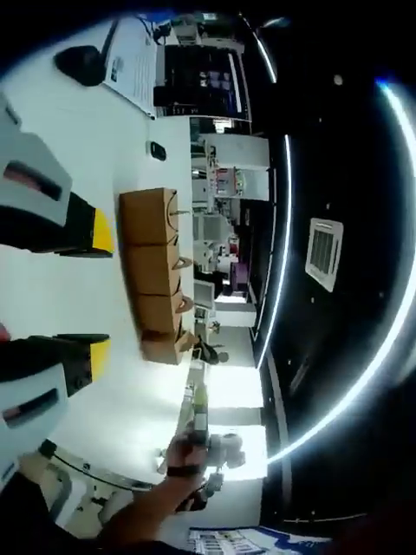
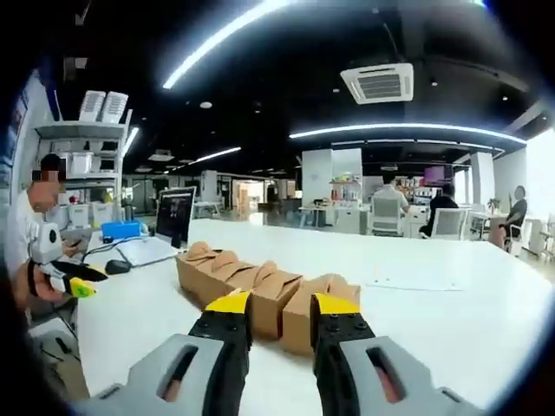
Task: Pick up one paper box from the group, open the paper box, and remove the item inside
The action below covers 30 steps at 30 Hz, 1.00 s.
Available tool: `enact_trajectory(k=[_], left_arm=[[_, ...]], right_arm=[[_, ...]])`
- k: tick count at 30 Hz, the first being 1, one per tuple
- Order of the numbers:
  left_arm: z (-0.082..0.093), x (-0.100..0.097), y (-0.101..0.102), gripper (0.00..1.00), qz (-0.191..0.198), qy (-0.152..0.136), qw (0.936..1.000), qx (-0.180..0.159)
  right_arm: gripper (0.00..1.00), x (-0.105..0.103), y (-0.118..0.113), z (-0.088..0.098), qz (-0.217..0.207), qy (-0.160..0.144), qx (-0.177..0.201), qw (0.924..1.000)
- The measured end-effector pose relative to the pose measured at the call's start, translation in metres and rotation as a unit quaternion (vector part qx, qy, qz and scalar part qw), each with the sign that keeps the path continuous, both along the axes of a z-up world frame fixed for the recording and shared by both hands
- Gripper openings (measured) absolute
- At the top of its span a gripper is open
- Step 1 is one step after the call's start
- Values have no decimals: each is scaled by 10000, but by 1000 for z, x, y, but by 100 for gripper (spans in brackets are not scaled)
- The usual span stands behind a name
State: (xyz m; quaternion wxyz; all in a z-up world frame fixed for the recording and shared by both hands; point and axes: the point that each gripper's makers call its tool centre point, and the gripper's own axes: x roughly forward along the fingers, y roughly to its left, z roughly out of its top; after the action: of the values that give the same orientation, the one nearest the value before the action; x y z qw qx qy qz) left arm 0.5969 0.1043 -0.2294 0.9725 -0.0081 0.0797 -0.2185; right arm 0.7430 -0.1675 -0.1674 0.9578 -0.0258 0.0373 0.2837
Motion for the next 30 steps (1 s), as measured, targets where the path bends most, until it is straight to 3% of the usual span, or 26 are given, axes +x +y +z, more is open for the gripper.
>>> enact_trajectory(k=[10, 18, 23, 30], left_arm=[[6, 14, 37, 37, 422, -140, 9987, -236], [-11, 12, 25, 37, 247, 83, 9991, -326], [-10, 14, 25, 37, 232, 107, 9989, -382], [-14, 13, 32, 37, 299, 137, 9990, -316]], right_arm=[[27, 29, 11, -8, -222, 125, 150, 9996], [27, 77, 6, -23, -708, 297, 19, 9970], [27, 109, 5, -28, -956, 356, 61, 9948], [25, 131, 4, -45, -1203, 433, -115, 9917]])
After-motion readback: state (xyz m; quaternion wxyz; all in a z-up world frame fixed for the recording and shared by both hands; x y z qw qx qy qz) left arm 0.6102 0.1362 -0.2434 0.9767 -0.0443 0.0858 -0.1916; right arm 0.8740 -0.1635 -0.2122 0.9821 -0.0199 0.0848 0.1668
